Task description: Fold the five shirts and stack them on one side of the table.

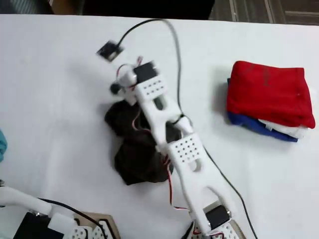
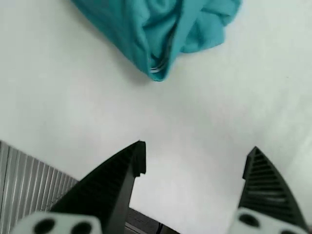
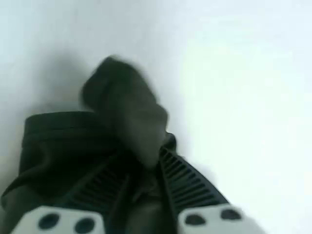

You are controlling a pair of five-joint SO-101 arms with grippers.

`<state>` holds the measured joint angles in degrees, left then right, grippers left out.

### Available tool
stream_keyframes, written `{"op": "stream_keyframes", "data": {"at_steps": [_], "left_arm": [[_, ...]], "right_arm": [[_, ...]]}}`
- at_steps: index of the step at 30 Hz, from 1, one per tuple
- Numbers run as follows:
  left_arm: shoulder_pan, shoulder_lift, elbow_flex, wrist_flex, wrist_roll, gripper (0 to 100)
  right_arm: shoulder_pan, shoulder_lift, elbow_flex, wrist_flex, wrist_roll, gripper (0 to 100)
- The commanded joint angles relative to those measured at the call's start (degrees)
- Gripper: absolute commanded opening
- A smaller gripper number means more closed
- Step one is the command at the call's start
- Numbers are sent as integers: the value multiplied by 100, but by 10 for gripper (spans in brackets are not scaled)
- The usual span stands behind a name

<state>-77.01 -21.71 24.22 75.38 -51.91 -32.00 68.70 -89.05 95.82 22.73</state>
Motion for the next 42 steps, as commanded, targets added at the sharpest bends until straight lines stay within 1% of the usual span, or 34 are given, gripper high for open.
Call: {"op": "stream_keyframes", "data": {"at_steps": [1,5,9,11,17,21,23,26,29,32,34,38,40,42], "left_arm": [[642,-88,-40,360,114,335],[1398,-88,-31,404,695,335],[2004,-88,-22,422,1099,335],[2251,-53,-22,431,1196,335],[2954,-53,-22,695,1204,335],[3569,-44,-22,695,1196,335],[3851,-44,-22,686,1187,335],[4097,-35,-13,703,1196,335],[4440,-35,101,703,1204,335],[5116,-35,444,651,1213,335],[5582,-44,655,448,1231,335],[6207,-44,822,-193,1952,335],[6435,-44,822,-229,2189,335],[6523,-79,804,-229,2338,335]], "right_arm": [[92,-286,-668,207,-53,20],[-13,-1314,-422,215,-571,20],[-145,-2229,-255,215,-615,20],[13,-2501,-18,215,-615,20],[1042,-2756,747,215,-615,20],[1657,-2782,1327,215,-607,20],[2026,-2782,1389,215,-607,20],[2615,-2782,1389,215,-607,20],[2888,-2747,1442,215,-607,20],[2905,-2756,1451,215,-607,20],[2844,-2791,1433,215,-607,20],[2589,-2791,1442,215,-607,20],[2387,-2791,1442,215,-607,20],[2088,-2791,1415,215,-607,20]]}}
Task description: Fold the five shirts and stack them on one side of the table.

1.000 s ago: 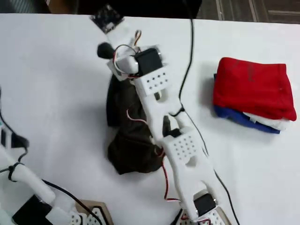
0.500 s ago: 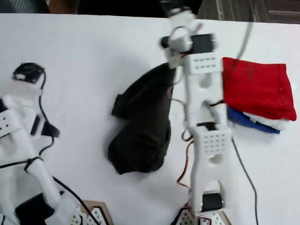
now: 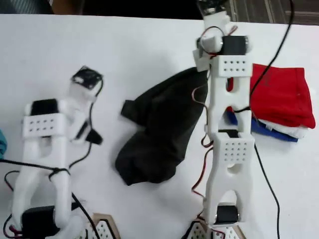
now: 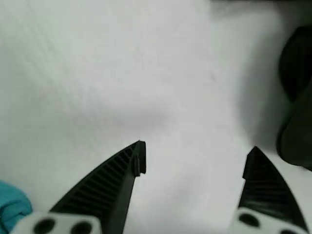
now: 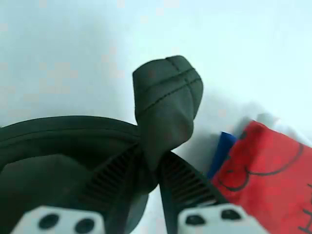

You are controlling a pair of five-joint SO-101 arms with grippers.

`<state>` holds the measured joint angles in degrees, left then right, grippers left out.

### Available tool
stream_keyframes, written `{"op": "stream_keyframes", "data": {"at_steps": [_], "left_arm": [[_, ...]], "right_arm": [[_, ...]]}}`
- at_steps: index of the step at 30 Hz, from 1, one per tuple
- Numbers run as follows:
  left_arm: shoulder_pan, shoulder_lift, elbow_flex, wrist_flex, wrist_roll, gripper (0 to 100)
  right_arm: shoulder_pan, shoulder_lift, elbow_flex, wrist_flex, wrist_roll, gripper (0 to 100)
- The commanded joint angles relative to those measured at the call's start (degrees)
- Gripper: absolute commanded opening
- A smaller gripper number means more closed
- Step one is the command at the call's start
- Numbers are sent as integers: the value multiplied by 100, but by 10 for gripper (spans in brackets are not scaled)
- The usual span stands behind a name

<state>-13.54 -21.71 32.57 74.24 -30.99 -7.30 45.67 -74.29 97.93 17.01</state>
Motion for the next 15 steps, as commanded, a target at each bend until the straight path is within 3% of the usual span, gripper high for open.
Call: {"op": "stream_keyframes", "data": {"at_steps": [1,9,12,15], "left_arm": [[167,-88,-48,-114,334,335],[-1345,-97,-286,-114,413,335],[-1811,-88,-400,-114,123,335],[-2066,-88,-409,-114,-97,335]], "right_arm": [[-549,-488,-79,4,-35,20],[-1851,-866,-35,4,-35,21],[-2070,-1112,-35,4,-35,31],[-2079,-1411,-26,13,-44,150]]}}
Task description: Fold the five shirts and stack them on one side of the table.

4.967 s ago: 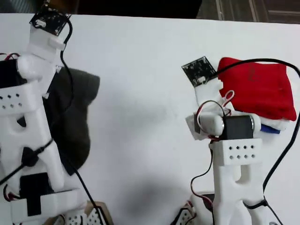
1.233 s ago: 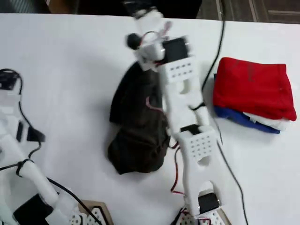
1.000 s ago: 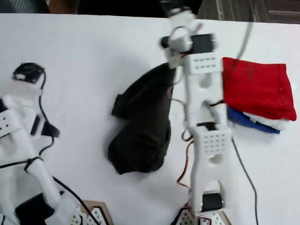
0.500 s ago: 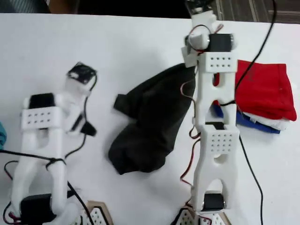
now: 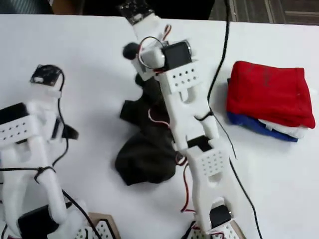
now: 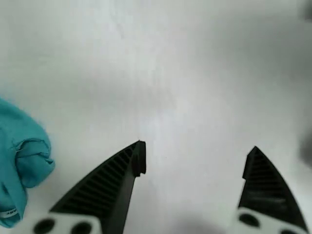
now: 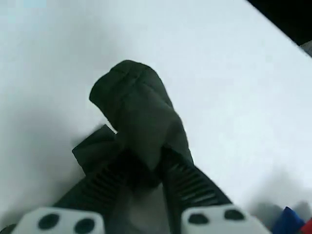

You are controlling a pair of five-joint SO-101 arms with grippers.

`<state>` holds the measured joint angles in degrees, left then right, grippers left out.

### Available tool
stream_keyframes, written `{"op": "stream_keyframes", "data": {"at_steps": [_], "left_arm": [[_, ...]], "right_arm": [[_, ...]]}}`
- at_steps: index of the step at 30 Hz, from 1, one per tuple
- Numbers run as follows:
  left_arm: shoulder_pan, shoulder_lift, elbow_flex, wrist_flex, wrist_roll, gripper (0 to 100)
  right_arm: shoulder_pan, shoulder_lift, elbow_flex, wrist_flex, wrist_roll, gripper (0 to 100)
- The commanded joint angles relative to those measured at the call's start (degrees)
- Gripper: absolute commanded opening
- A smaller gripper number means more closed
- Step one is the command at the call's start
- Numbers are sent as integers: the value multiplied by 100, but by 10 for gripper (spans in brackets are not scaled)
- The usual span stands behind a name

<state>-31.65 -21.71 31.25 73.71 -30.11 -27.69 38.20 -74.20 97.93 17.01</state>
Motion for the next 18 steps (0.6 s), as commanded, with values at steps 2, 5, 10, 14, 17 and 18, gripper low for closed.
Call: {"op": "stream_keyframes", "data": {"at_steps": [2,5,10,14,17,18], "left_arm": [[-299,-62,-277,-70,-193,335],[-255,-44,-259,-97,-176,335],[-18,-44,-233,-105,-158,335],[378,-44,-259,-141,-105,335],[914,-44,-338,-492,273,335],[1099,-44,-382,-642,360,335]], "right_arm": [[-48,-866,70,13,-53,270],[-92,-1297,360,13,-44,402],[295,-2097,862,13,-44,433],[1086,-2290,1697,13,-44,433],[1552,-2281,2778,4,-44,433],[1622,-2290,3209,4,-35,433]]}}
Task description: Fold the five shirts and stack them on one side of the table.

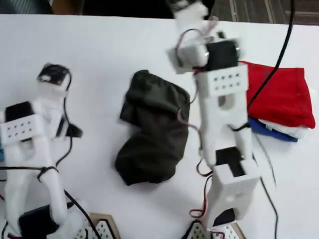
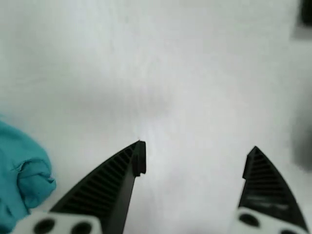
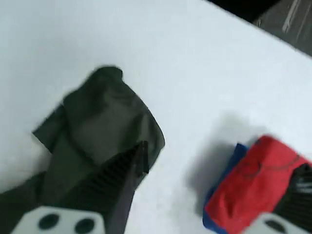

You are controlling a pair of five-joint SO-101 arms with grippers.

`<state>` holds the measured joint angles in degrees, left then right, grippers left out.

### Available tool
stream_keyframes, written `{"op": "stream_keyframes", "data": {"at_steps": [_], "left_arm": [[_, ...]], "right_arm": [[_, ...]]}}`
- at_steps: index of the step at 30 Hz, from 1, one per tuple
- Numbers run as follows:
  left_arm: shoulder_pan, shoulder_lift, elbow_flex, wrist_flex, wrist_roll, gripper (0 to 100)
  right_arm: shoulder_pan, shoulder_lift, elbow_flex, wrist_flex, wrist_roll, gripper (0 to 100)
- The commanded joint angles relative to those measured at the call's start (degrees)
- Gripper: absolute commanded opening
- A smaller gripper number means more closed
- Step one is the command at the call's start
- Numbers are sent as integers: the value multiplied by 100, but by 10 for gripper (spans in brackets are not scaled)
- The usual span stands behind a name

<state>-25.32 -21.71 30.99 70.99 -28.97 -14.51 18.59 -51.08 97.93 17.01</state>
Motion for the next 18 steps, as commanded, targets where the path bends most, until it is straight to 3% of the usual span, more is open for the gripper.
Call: {"op": "stream_keyframes", "data": {"at_steps": [1,5,9,18], "left_arm": [[651,-44,-400,-571,308,335],[1380,-26,-374,-1336,475,335],[1521,-26,-374,-1486,527,335],[-246,-35,-356,-1301,774,335]], "right_arm": [[347,-347,1292,4,-35,433],[233,-409,2743,4,325,433],[-145,-1059,4070,-110,738,433],[-1754,-4171,8193,-1824,809,433]]}}
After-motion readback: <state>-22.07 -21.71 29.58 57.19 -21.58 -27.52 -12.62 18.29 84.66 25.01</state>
